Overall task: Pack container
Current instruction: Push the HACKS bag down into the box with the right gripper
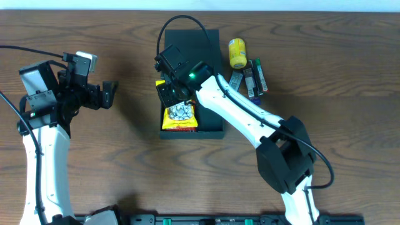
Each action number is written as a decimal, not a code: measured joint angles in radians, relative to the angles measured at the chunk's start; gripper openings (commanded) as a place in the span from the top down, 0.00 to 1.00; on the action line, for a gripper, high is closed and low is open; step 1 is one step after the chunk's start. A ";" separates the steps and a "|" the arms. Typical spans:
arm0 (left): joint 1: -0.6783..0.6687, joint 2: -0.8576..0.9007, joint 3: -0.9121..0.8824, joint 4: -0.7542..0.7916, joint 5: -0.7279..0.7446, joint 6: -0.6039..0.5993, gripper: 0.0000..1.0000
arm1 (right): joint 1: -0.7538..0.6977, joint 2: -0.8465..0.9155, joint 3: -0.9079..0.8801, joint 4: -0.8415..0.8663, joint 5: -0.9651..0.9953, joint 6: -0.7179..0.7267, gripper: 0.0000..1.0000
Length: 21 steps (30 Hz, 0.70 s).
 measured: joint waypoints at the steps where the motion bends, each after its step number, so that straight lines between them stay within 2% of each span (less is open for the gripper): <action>1: 0.000 0.000 0.000 0.000 0.000 0.000 0.05 | 0.000 0.001 0.000 0.006 0.012 -0.001 0.98; 12: 0.000 0.000 0.000 0.000 0.000 0.000 0.05 | -0.002 0.105 0.005 0.052 0.045 0.003 0.98; 21: 0.000 0.000 0.000 0.000 0.000 0.000 0.05 | -0.002 0.119 0.006 0.100 0.045 0.011 0.98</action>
